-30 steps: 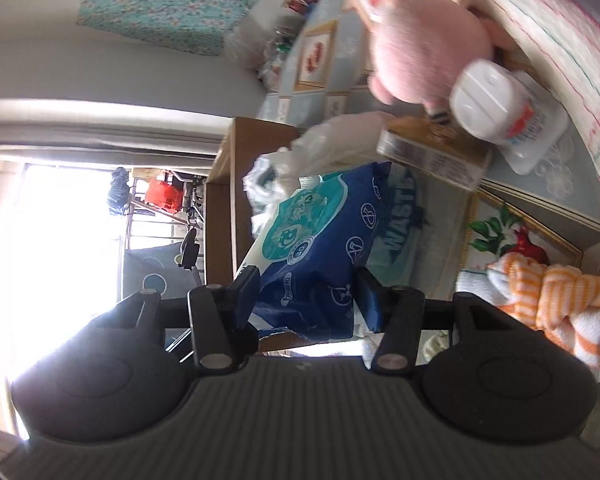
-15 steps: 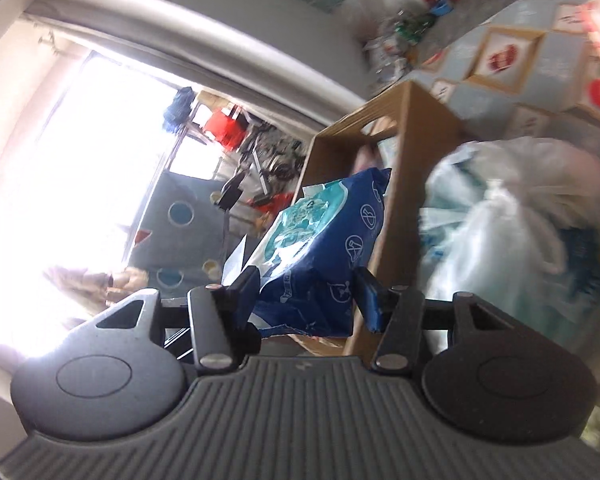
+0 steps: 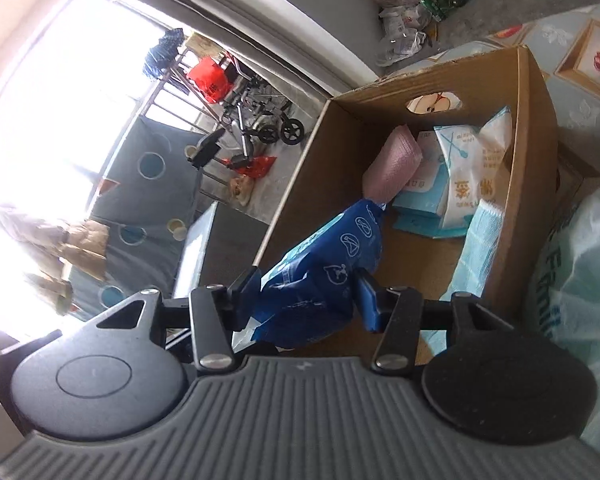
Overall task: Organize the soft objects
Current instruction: 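Carry the wet-wipes packet over the cardboard box with the right gripper, then lower the wet-wipes packet into the box and open the right gripper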
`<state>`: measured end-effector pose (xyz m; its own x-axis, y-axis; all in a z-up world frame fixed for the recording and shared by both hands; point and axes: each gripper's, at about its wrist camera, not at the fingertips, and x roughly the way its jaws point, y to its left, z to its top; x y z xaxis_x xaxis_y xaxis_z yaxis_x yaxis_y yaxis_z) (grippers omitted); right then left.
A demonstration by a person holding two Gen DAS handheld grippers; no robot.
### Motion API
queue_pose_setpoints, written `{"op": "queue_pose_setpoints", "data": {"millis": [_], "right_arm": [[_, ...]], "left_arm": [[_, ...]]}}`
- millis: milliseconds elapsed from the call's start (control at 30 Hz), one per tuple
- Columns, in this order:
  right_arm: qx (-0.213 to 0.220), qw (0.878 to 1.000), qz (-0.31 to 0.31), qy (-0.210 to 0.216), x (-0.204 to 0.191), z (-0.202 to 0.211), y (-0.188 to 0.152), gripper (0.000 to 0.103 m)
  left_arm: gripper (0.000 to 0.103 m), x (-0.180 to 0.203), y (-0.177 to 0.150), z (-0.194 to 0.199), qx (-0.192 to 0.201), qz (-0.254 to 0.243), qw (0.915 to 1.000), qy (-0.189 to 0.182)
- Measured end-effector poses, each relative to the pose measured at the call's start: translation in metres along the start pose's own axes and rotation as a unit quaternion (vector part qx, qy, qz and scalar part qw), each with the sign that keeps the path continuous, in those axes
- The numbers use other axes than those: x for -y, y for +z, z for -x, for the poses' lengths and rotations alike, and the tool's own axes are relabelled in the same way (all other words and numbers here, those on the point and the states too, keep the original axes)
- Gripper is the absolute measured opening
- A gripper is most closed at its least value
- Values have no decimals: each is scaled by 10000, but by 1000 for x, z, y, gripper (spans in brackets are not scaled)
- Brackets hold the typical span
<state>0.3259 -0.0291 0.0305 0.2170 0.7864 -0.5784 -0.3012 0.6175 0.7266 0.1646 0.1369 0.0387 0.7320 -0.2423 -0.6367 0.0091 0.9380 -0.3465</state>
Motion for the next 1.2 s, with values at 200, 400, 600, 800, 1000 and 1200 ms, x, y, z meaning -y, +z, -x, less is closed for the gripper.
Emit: {"op": "queue_pose_setpoints", "data": {"millis": [200,400,600,800,1000,1200], "right_arm": [[-64,9997,160,-150,16,12,-17,50],[309,9994,130,-126,26,63,-26,50],[484,9988,-96,-47,47,85,-38,50],[527,9985,-148,18,60,91,-41,50],[507,9986,-139,93,70,92,-42,51],[509,9983,-282,40,85,100,-50,51]], "left_arm": [[67,-49,-13,-41,-851,358,9951,356],[72,-49,-18,-56,-1397,69,9887,537],[85,-34,-19,-95,-2233,-199,9722,672],[83,-31,-24,-126,-2793,-513,9537,987],[69,-33,-19,-120,-2646,-749,9561,1014],[66,-28,-7,-122,-2494,-1174,9544,1147]]}}
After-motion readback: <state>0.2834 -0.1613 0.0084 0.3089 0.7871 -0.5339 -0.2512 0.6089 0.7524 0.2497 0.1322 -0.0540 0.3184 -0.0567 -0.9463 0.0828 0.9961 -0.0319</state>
